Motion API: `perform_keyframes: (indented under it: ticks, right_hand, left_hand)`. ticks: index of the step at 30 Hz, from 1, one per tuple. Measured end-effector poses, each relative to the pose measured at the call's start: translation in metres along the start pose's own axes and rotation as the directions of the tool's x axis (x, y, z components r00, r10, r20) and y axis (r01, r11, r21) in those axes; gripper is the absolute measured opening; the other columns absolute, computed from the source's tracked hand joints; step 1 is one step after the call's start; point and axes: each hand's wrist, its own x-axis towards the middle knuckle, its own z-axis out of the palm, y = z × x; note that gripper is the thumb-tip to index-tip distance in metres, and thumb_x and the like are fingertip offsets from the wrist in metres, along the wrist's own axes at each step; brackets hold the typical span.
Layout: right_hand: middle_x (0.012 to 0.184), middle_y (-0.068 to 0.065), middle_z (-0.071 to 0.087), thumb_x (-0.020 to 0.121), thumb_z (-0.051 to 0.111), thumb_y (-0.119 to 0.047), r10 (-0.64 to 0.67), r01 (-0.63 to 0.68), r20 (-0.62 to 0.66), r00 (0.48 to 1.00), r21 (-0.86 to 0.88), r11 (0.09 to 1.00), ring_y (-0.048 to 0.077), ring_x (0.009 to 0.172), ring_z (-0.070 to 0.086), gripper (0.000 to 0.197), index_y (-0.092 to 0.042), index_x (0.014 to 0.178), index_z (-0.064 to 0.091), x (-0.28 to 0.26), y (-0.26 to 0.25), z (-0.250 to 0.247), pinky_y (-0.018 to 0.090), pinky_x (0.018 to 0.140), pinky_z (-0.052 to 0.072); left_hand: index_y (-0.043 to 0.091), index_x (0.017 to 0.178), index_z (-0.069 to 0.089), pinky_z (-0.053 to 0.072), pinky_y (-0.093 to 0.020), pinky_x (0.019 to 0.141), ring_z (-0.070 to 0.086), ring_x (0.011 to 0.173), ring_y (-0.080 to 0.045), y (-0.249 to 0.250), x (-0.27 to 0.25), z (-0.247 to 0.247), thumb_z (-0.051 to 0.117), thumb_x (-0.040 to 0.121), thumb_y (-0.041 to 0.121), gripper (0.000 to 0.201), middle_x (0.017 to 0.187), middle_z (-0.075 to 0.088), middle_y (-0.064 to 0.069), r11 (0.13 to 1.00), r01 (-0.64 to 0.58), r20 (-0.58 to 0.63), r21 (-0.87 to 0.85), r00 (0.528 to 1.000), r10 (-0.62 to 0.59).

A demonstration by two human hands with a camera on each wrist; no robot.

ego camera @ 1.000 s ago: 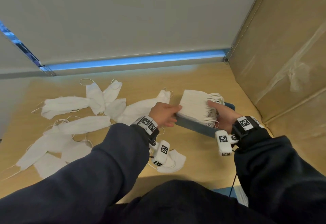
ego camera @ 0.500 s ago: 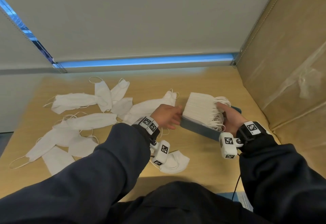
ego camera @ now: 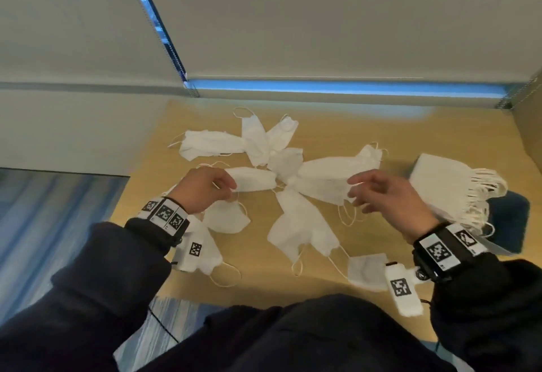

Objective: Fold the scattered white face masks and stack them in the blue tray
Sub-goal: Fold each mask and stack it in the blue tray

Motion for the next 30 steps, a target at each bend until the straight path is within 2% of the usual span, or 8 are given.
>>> perform_keyframes:
  ticks: [3, 9, 12, 15, 19, 23, 26, 30]
  right_hand:
    - [0.086, 0.01, 0.076, 0.088, 0.071, -0.007, 0.113, -0.046, 0.254, 0.96, -0.258, 0.965, 0.02, 0.076, 0.071, 0.015, -0.016, 0.099, 0.075, 0.022, 0.01, 0.057, 0.032, 0.065, 0.058]
    - [0.118, 0.001, 0.052, 0.087, 0.058, -0.008, 0.206, -0.015, 0.141, 0.968, -0.791, 0.612, 0.026, 0.108, 0.057, 0.041, -0.026, 0.124, 0.056, 0.052, 0.048, 0.124, 0.036, 0.089, 0.048]
    - [0.126, 0.005, 0.044, 0.085, 0.059, -0.009, 0.171, -0.036, 0.063, 0.983, -0.853, 0.52, 0.03, 0.099, 0.05, 0.051, -0.031, 0.129, 0.047, 0.054, 0.054, 0.133, 0.038, 0.082, 0.045]
    - [0.126, 0.01, 0.046, 0.083, 0.067, -0.013, 0.191, -0.075, 0.027, 0.981, -0.859, 0.507, 0.037, 0.101, 0.056, 0.062, -0.023, 0.138, 0.041, 0.06, 0.051, 0.135, 0.037, 0.081, 0.046]
    - [0.103, 0.01, 0.062, 0.08, 0.072, -0.01, 0.318, -0.217, -0.045, 0.947, -0.821, 0.529, 0.029, 0.089, 0.06, 0.061, -0.017, 0.131, 0.04, 0.073, 0.043, 0.142, 0.034, 0.071, 0.046]
    - [0.097, 0.005, 0.067, 0.074, 0.083, -0.019, 0.358, -0.258, -0.042, 0.933, -0.772, 0.581, 0.022, 0.084, 0.061, 0.034, -0.016, 0.104, 0.067, 0.08, 0.033, 0.129, 0.029, 0.064, 0.044]
    - [0.089, 0.004, 0.07, 0.072, 0.089, -0.027, 0.299, -0.268, -0.085, 0.95, -0.713, 0.648, 0.016, 0.075, 0.059, 0.024, -0.018, 0.086, 0.073, 0.079, 0.011, 0.101, 0.026, 0.057, 0.039]
    - [0.085, 0.002, 0.07, 0.066, 0.092, -0.041, 0.275, -0.332, -0.197, 0.941, -0.69, 0.643, 0.017, 0.076, 0.063, 0.037, -0.016, 0.087, 0.074, 0.069, -0.031, 0.057, 0.027, 0.059, 0.044]
  left_hand:
    - [0.037, 0.088, 0.073, 0.048, -0.019, 0.072, 0.066, 0.083, -0.004, -0.05, -0.008, -0.015, 0.077, 0.084, 0.017, 0.021, 0.086, 0.071, 0.017, 0.969, -0.019, 0.143, 0.245, 0.99, -0.017]
    - [0.031, 0.11, 0.069, 0.037, -0.025, 0.085, 0.054, 0.112, -0.014, -0.112, -0.005, -0.01, 0.08, 0.078, 0.017, 0.037, 0.116, 0.06, 0.011, 0.838, -0.219, 0.351, 0.501, 0.936, 0.035]
    - [0.03, 0.118, 0.061, 0.041, -0.03, 0.078, 0.053, 0.106, -0.016, -0.125, 0.002, -0.01, 0.085, 0.07, 0.022, 0.054, 0.118, 0.056, 0.008, 0.817, -0.298, 0.377, 0.493, 0.92, 0.108]
    - [0.032, 0.118, 0.055, 0.039, -0.031, 0.07, 0.055, 0.091, -0.015, -0.124, 0.012, -0.013, 0.087, 0.068, 0.031, 0.059, 0.105, 0.058, 0.009, 0.799, -0.314, 0.404, 0.513, 0.909, 0.098]
    - [0.033, 0.107, 0.06, 0.04, -0.031, 0.071, 0.054, 0.085, -0.016, -0.122, 0.021, -0.011, 0.085, 0.07, 0.034, 0.044, 0.092, 0.059, 0.01, 0.785, -0.32, 0.461, 0.53, 0.886, 0.049]
    - [0.03, 0.081, 0.06, 0.039, -0.029, 0.067, 0.057, 0.082, -0.018, -0.123, 0.024, -0.004, 0.077, 0.074, 0.033, 0.018, 0.085, 0.061, 0.01, 0.763, -0.392, 0.507, 0.514, 0.856, 0.098]
    - [0.024, 0.073, 0.054, 0.038, -0.031, 0.062, 0.056, 0.077, -0.019, -0.11, 0.026, 0.005, 0.077, 0.074, 0.036, 0.025, 0.081, 0.059, 0.006, 0.801, -0.433, 0.479, 0.413, 0.851, 0.213]
    - [0.028, 0.076, 0.054, 0.041, -0.031, 0.062, 0.055, 0.07, -0.015, -0.075, 0.038, 0.012, 0.079, 0.078, 0.035, 0.026, 0.07, 0.056, 0.011, 0.902, -0.374, 0.328, 0.216, 0.898, 0.294]
